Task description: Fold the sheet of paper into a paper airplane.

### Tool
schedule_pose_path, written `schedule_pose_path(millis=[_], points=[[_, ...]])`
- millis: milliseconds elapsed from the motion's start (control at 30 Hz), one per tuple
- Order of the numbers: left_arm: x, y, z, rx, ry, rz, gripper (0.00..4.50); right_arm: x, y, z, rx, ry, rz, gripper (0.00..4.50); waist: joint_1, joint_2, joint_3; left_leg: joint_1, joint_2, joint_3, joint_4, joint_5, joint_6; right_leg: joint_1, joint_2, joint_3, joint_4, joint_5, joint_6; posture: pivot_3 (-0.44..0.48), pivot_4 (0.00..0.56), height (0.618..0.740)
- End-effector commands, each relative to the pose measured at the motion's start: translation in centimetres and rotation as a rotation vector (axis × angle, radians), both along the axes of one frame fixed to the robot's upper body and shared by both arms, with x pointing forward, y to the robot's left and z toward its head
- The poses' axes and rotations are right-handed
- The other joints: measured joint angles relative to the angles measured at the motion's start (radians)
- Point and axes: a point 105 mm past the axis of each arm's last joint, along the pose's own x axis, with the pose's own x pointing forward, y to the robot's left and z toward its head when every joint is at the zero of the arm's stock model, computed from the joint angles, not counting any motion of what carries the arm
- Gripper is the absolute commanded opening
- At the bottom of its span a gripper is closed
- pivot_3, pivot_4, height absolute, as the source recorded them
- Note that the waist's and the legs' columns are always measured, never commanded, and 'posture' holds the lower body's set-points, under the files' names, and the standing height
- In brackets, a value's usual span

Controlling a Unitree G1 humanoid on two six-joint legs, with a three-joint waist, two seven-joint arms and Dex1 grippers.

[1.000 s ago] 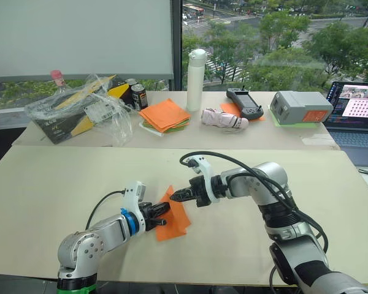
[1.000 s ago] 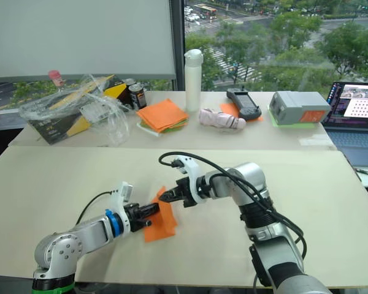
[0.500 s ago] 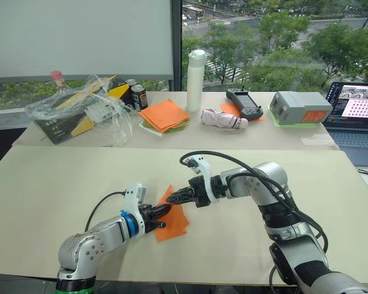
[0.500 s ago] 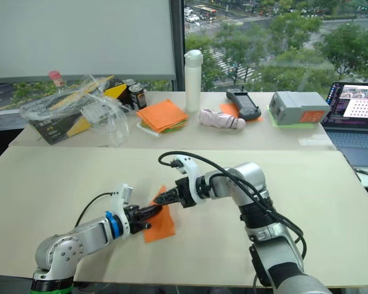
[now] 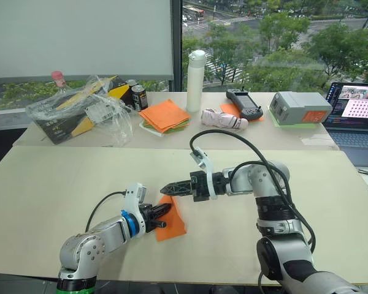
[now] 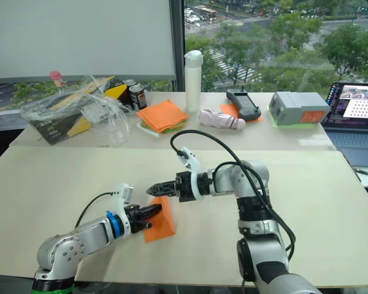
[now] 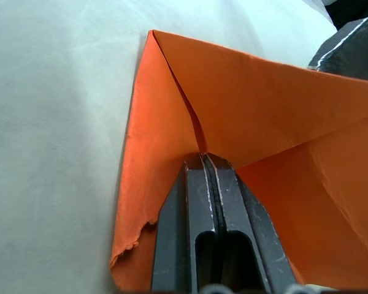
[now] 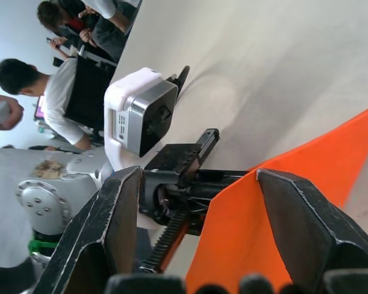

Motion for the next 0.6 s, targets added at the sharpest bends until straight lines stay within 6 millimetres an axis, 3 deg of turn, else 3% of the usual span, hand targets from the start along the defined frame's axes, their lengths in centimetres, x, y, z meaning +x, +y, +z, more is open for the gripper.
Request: schedule_pose_path(millis=[33, 267, 400, 600], points=[[-0.18, 0.77, -1.76, 0.053, 0.067, 0.035, 0.0, 0.08, -0.01, 0.2, 0.064, 0.055, -0.016, 3.3, 0.0, 0.0, 0.0, 0.0, 0.0, 0.0, 0.0, 0.0, 0.0, 0.0, 0.0, 0.0, 0.0, 0.0, 0.0, 0.0, 0.15, 0.74], [-0.41, 0.82, -1.93, 0.06, 0.074, 0.034, 0.0, 0.5, -0.03, -0.16, 0.103, 0.123, -0.067, 3.3, -0.001, 0.0, 0.0, 0.0, 0.0, 0.0, 0.0, 0.0, 0.0, 0.0, 0.0, 0.0, 0.001, 0.0, 0.0, 0.0, 0.15, 0.74], [-0.43, 0.84, -1.92, 0.062, 0.074, 0.033, 0.0, 0.54, -0.03, -0.36, 0.108, 0.145, -0.082, 2.21, -0.001, 0.0, 0.0, 0.0, 0.0, 0.0, 0.0, 0.0, 0.0, 0.0, 0.0, 0.0, 0.001, 0.0, 0.0, 0.0, 0.15, 0.74], [-0.38, 0.75, -1.79, 0.063, 0.071, 0.027, 0.0, 0.7, -0.08, -0.56, 0.127, 0.179, -0.113, 0.08, -0.002, 0.0, 0.0, 0.0, 0.0, 0.0, 0.0, 0.0, 0.0, 0.0, 0.0, 0.0, 0.002, 0.0, 0.0, 0.0, 0.15, 0.74]])
